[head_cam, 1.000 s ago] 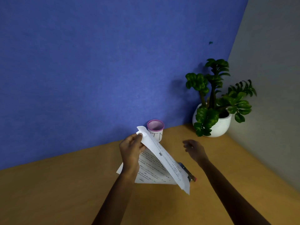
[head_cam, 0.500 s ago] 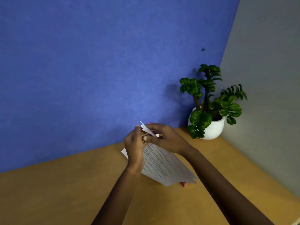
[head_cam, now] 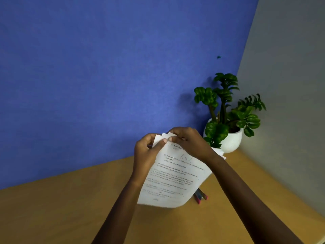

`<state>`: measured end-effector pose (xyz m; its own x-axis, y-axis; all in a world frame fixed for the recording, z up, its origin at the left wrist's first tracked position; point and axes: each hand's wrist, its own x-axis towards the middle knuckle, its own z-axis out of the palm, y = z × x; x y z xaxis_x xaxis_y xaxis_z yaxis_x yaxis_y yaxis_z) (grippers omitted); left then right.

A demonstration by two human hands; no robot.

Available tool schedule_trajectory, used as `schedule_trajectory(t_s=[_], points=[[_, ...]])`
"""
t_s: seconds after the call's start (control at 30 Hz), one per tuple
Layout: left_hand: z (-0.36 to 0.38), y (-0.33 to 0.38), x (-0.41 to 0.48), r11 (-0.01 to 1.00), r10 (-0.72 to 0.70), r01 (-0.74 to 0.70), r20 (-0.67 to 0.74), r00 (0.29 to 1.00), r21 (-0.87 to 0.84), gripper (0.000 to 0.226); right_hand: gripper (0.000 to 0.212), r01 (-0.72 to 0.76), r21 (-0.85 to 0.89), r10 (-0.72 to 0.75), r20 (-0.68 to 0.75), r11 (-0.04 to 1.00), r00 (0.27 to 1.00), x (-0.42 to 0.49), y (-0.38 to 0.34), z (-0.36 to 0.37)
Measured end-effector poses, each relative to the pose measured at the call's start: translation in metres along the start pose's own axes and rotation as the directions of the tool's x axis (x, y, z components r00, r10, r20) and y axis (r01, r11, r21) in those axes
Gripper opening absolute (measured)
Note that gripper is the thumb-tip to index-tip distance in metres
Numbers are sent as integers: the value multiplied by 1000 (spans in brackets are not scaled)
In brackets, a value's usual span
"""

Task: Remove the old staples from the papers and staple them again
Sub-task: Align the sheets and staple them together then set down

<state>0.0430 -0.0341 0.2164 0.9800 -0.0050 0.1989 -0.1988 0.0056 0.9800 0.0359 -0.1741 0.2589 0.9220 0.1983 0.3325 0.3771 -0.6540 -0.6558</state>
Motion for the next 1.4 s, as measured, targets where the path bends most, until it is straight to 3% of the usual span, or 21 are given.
schedule_trajectory(t_s=[0.17,0.27,0.33,0.53,1.07,1.4], points=[[-2,7,-2,997,-44,43,-20,999,-58,8,19,-34,-66,22,-179,997,984,0,-1,7],[-1,10,-3,986,-105,100,-28,994,-132,16,18,28,-182,-93,-361,983,928,-4,-2,16],[-1,11,-4,976,-142,137,-17,990,-170,19,13,56,-291,-175,-399,955,900,-7,-4,22],[1,13,-5,940,-225,219,6,974,-262,18,16,52,-317,-184,-402,947,897,-15,-5,36],[0,10,-7,969,-147,152,37,988,-196,15,17,2,-334,-155,-432,942,889,-19,-14,43],[2,7,-13,956,-146,175,136,980,-234,16,23,1,-368,-150,-376,930,914,-17,-11,39]])
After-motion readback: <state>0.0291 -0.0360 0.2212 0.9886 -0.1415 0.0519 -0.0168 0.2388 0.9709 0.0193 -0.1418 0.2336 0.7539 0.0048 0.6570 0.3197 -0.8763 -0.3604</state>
